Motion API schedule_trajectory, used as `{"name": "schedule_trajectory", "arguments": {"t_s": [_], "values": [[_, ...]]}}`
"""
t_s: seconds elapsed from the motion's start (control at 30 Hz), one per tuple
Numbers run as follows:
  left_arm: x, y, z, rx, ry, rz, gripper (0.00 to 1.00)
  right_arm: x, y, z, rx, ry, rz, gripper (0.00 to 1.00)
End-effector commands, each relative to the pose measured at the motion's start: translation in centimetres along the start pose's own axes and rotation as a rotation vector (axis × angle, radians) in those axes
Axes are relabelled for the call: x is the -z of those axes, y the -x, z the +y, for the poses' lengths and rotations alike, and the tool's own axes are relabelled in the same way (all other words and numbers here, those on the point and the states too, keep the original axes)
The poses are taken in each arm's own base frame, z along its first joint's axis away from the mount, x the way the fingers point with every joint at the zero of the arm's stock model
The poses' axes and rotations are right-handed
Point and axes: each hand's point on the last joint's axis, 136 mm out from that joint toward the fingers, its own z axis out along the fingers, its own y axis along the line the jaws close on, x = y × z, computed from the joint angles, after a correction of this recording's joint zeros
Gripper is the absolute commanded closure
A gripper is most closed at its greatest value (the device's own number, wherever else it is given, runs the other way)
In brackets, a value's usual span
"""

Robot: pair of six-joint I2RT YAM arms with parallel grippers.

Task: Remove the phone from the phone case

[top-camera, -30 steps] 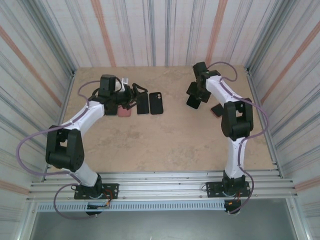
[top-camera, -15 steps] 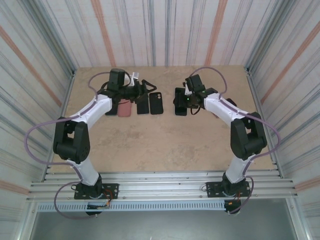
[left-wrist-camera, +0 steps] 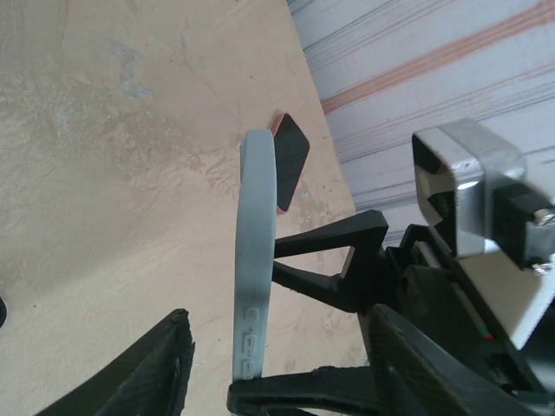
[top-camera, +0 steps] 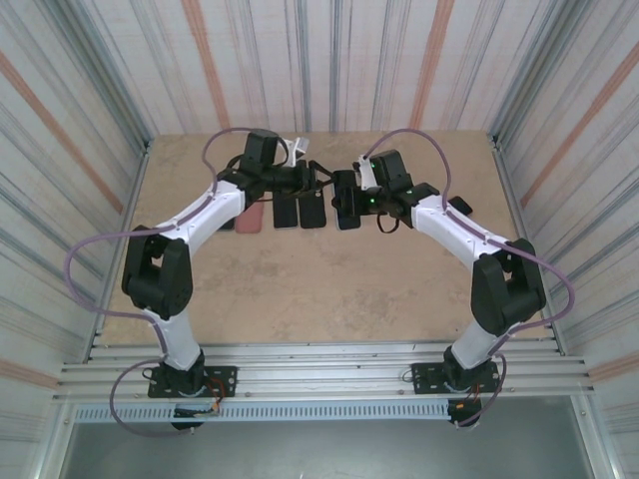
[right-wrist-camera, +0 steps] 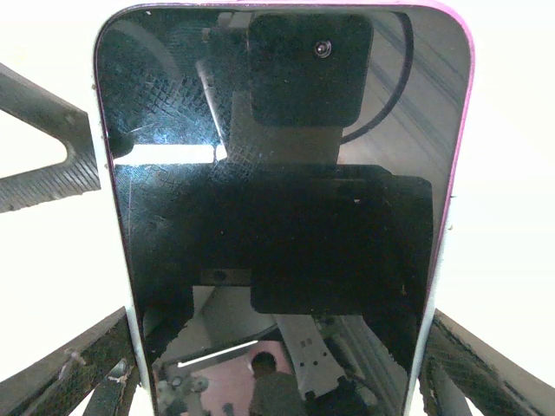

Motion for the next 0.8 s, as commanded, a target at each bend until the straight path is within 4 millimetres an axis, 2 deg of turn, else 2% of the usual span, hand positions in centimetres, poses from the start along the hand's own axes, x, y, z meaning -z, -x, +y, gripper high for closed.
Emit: {"name": "schedule_trajectory", "arguments": {"t_s": [0.0,0.2,0.6,0.77], "values": [[-0.4,0.4,0.0,-0.047,0.028,-0.002,0.48,2.1,1.8,2.6,0.063,0.080,-0.068,0.62],[-0.8,0.7,-0.5,-0.059,0.022,-0.005,0.54,2.2,1.5,3.6,0.087,0.113,-0.049,0.63],[-1.0,0.7,-0.4,-0.050,0.023,-0.002,0.77,2.0,1.7,4.8,0.107,0.141,-0.044,0.63],[-1.1,0.7,-0.6,-0.052,0.012,0.003,0.80,2.1,2.1,5.0,0.107,0.147,-0.054,0.63]]}}
